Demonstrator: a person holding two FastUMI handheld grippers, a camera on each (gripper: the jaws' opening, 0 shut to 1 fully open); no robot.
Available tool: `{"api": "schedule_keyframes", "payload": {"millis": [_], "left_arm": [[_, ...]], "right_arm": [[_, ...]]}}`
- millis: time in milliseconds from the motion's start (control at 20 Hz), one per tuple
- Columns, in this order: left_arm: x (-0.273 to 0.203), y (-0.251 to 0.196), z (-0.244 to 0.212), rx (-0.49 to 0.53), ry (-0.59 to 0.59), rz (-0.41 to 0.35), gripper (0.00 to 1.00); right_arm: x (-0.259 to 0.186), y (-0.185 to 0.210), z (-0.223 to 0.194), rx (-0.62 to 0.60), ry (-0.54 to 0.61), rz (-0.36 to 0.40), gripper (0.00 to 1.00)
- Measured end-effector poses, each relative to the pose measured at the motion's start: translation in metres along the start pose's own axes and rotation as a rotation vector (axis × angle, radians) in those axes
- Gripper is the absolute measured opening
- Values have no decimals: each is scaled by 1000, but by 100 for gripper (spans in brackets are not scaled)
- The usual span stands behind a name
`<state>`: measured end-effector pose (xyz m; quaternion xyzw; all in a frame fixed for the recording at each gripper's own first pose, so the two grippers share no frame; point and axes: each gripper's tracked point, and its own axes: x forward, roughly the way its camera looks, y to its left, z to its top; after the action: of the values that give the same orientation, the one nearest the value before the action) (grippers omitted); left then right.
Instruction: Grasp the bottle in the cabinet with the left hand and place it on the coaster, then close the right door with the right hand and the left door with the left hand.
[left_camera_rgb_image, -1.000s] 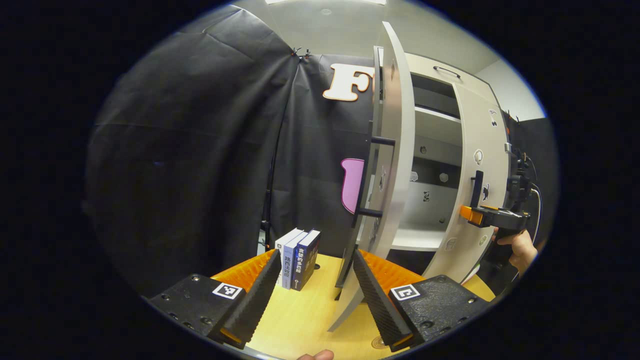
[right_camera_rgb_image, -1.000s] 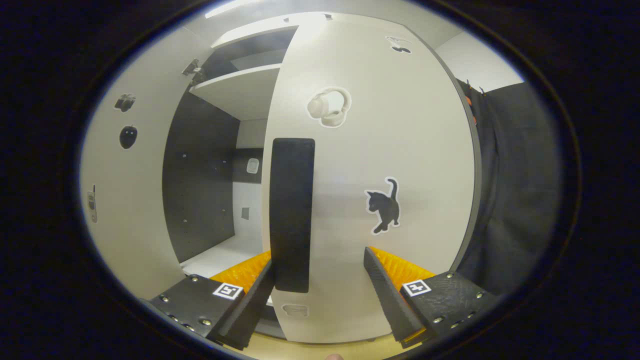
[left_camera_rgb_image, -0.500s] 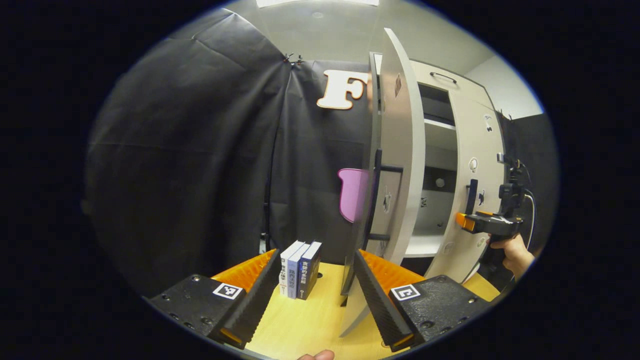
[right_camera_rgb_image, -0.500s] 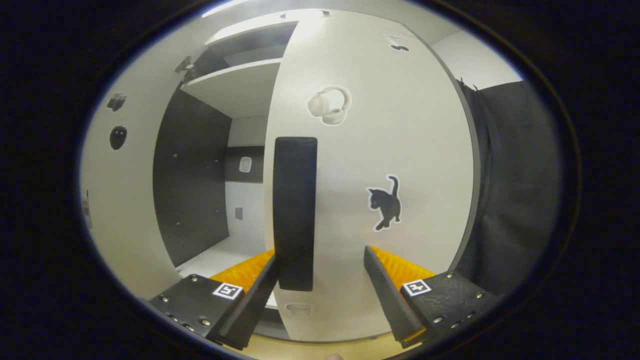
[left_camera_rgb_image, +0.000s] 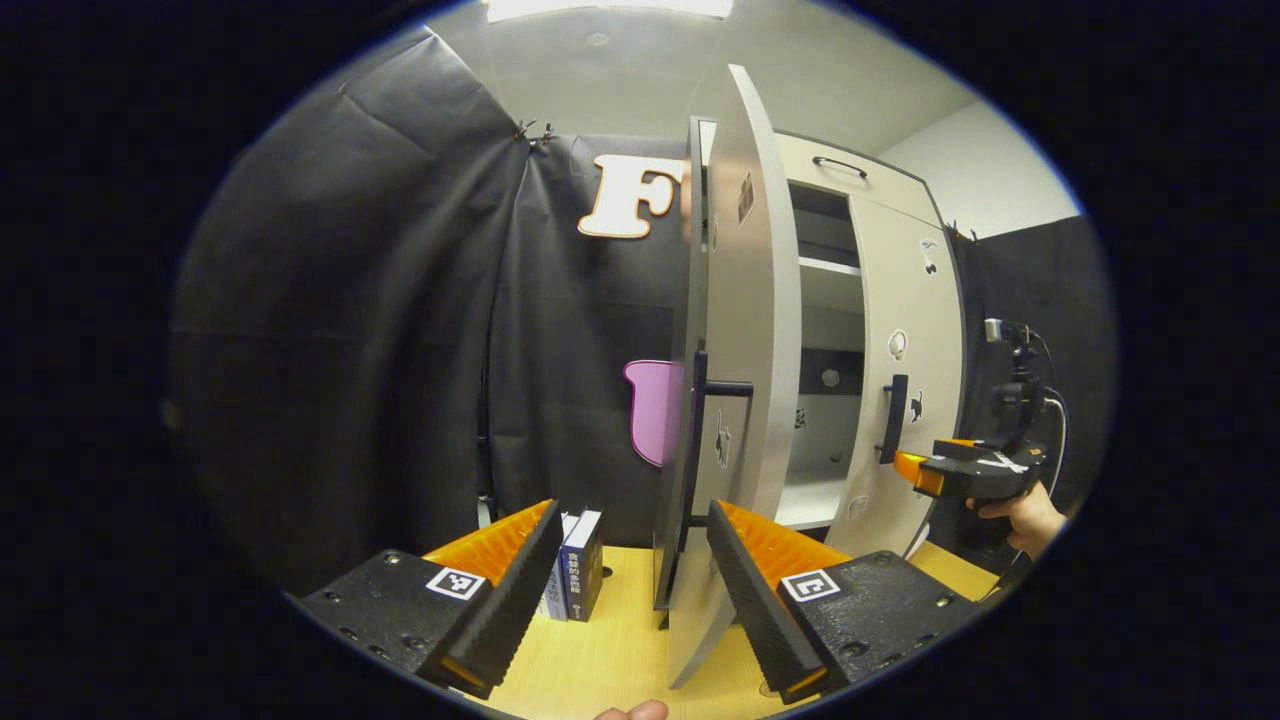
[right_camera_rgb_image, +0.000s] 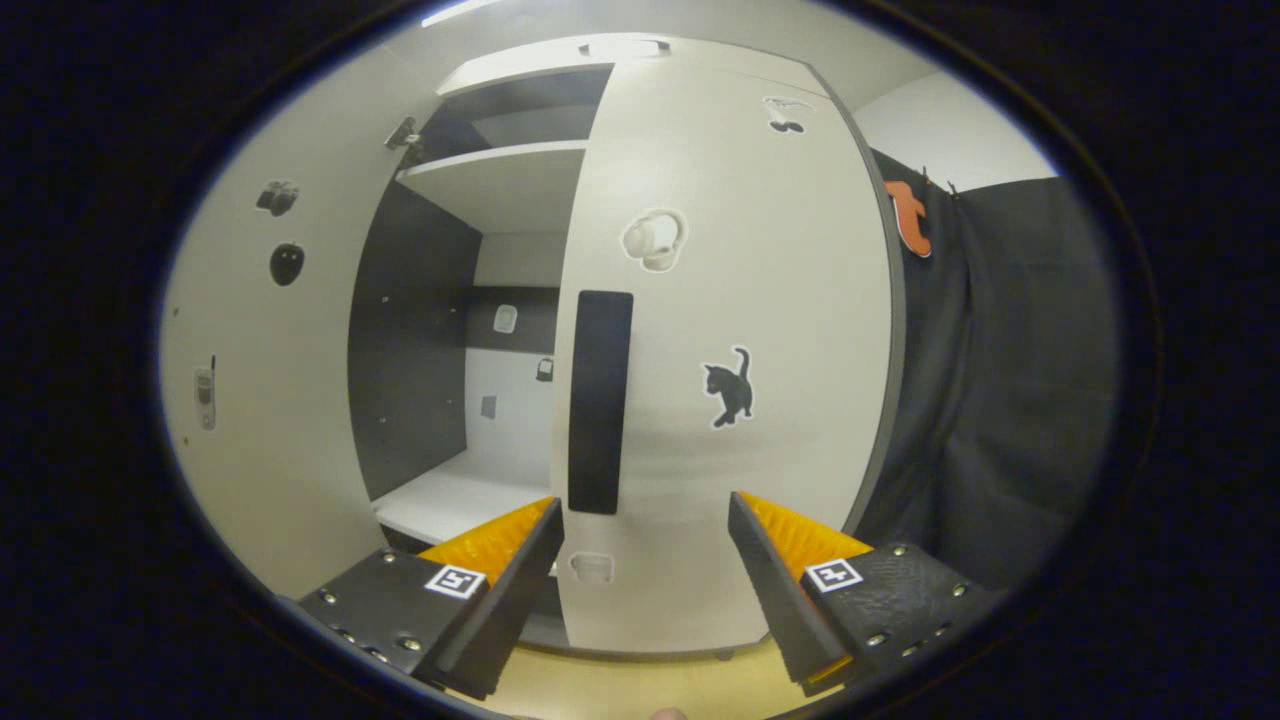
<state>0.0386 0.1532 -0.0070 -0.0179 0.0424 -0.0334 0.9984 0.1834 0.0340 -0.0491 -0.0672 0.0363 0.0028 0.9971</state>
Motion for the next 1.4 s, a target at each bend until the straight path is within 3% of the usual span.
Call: {"api": "schedule_keyframes", "payload": {"millis": [200,250,350,400,700,1100,1300,1350,1400], "left_arm": [[13,-6,-9,-31,21,-44,92],[16,-8,-12,-38,27,-55,87],[19,-8,-13,-38,29,-66,87],[20,-8,-11,-43,19,-71,92],[21,-23,-13,-76,30,-134,92],[31,-81,-15,-35,29,-213,92],[45,-103,-24,-5,44,-204,92],[48,-110,-21,-11,31,-216,87],[52,-117,-24,-19,44,-222,92]], "right_arm": [[-33,-4,-12,-5,24,4,100],[-40,-5,-14,-6,27,6,100],[-53,-7,-16,-13,29,7,100],[-58,-9,-17,-14,30,5,100],[-83,-17,-27,35,47,9,100],[-97,-33,-46,69,81,10,100],[-106,-52,-51,75,91,-8,100],[-108,-57,-51,78,91,-14,100],[-109,-62,-51,80,91,-19,100]]}}
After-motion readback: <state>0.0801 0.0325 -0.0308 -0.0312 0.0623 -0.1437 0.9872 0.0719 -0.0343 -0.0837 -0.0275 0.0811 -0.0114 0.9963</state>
